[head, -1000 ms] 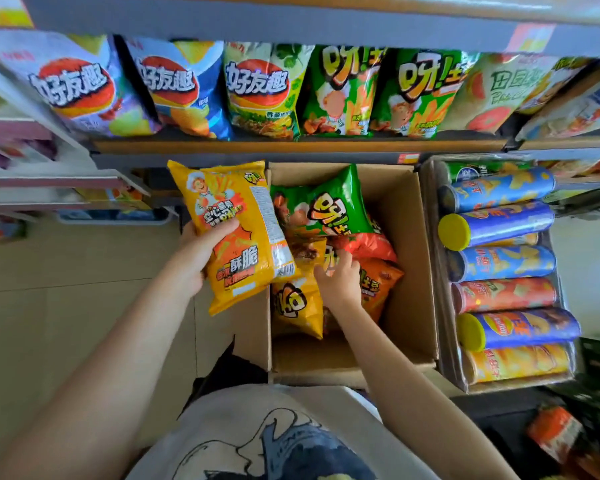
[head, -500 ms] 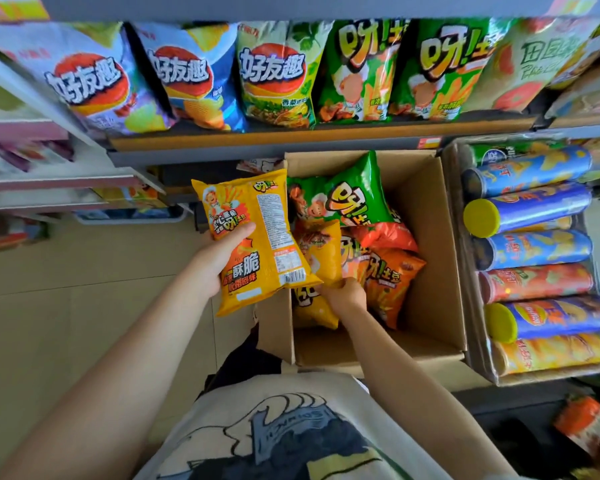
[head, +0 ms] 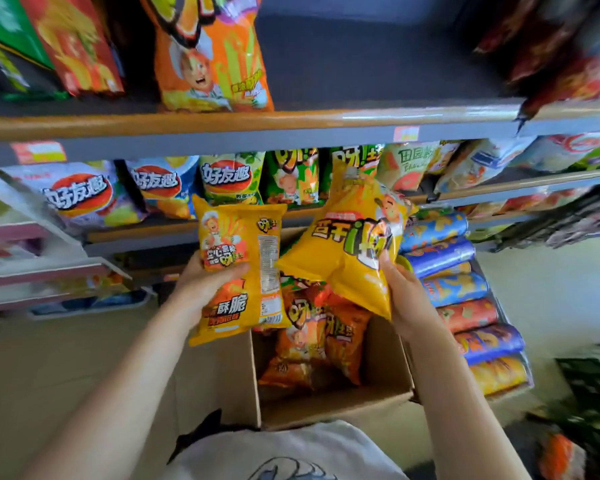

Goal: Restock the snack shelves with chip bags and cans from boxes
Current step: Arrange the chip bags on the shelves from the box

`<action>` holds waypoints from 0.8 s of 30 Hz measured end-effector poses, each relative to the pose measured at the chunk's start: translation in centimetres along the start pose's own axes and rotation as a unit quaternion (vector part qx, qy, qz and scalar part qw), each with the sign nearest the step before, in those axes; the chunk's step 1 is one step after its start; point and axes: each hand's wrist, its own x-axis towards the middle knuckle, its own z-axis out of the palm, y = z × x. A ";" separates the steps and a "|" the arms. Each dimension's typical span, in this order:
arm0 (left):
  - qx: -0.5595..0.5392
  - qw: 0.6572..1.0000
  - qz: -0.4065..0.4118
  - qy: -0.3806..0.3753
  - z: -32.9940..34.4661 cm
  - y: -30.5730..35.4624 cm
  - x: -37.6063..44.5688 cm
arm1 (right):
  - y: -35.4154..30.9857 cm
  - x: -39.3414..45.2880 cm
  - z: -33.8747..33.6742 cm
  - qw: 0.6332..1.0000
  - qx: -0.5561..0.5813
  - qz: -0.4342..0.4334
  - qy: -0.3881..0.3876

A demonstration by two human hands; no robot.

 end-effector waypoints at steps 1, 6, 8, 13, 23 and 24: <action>0.003 1.000 0.006 -0.008 1.1 0.8 -0.5 | -0.9 -0.3 0.4 1.000 -0.008 0.000 -0.021; -0.013 0.999 0.038 -0.018 4.5 3.9 -2.3 | -1.6 -0.4 1.0 0.972 -0.213 -0.098 0.035; -0.020 0.999 0.044 -0.017 4.3 4.6 -2.7 | -1.8 -0.6 0.9 0.954 -0.249 -0.150 0.071; -0.009 0.998 0.046 -0.053 3.9 5.6 -4.1 | -2.4 -0.1 -0.5 0.847 -0.380 -0.368 0.046; -0.053 0.997 0.052 -0.019 6.6 4.0 -5.7 | -2.9 -0.2 2.0 0.969 -0.170 -0.126 0.126; -0.053 0.997 0.057 -0.006 7.0 3.7 -5.7 | -2.9 0.0 2.1 0.971 -0.179 -0.101 0.122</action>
